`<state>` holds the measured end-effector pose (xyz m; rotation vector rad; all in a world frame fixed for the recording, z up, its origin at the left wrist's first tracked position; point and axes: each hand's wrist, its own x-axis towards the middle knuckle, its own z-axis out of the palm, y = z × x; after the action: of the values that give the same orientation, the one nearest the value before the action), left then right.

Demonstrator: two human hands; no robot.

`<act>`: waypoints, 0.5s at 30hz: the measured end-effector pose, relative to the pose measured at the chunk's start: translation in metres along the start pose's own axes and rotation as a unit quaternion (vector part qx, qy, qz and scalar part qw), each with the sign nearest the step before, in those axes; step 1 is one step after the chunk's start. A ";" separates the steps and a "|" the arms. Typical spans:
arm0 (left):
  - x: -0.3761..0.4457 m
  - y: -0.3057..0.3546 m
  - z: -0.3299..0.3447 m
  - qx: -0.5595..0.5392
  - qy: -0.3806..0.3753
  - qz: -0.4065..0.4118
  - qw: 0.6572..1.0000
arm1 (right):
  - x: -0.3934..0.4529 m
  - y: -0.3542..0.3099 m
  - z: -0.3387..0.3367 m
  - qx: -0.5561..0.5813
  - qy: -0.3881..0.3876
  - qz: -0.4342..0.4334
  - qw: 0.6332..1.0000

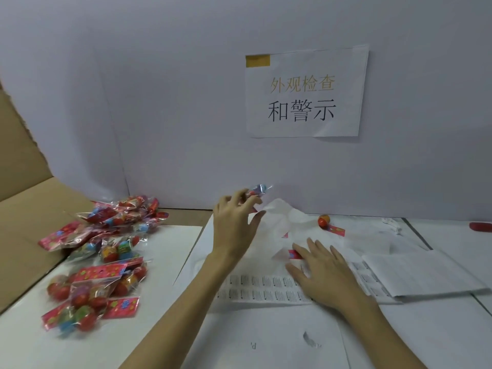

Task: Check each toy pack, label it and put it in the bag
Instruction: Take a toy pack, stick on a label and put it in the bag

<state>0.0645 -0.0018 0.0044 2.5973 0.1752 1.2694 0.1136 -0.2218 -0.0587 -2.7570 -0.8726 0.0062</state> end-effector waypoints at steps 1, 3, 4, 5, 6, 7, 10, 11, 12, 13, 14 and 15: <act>-0.006 0.009 0.000 -0.015 0.021 0.019 0.999 | 0.001 0.000 0.001 0.004 -0.001 -0.001 1.000; -0.023 0.024 0.005 -0.057 0.042 0.058 0.996 | 0.002 -0.002 0.001 0.053 0.010 0.010 0.998; -0.033 0.030 0.008 -0.080 0.041 0.071 0.993 | 0.001 -0.002 0.001 0.103 0.024 0.023 0.994; -0.041 0.034 0.012 -0.100 0.030 0.077 0.991 | 0.001 -0.001 0.001 0.165 0.047 0.036 0.984; -0.047 0.037 0.014 -0.124 0.010 0.072 0.990 | 0.002 0.000 0.000 0.234 0.076 0.044 0.968; -0.050 0.039 0.015 -0.165 -0.017 0.051 0.985 | 0.002 -0.001 -0.002 0.298 0.107 0.043 0.948; -0.051 0.040 0.009 -0.385 -0.105 -0.087 0.913 | 0.000 -0.006 -0.017 0.477 0.169 0.014 0.863; -0.051 0.039 0.006 -0.441 -0.127 -0.137 0.878 | -0.001 -0.007 -0.022 0.532 0.172 0.004 0.829; -0.051 0.037 0.003 -0.466 -0.145 -0.172 0.855 | -0.002 -0.009 -0.027 0.568 0.167 -0.005 0.806; -0.050 0.034 0.000 -0.475 -0.163 -0.194 0.843 | -0.003 -0.010 -0.031 0.584 0.159 -0.013 0.796; -0.050 0.032 -0.002 -0.478 -0.178 -0.203 0.836 | -0.005 -0.012 -0.034 0.587 0.151 -0.020 0.795; -0.050 0.031 -0.005 -0.486 -0.186 -0.204 0.829 | -0.005 -0.013 -0.034 0.588 0.147 -0.025 0.795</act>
<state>0.0301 -0.0417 -0.0225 1.7083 -0.0057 0.4559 0.1050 -0.2227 -0.0231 -1.4970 -0.5401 0.0785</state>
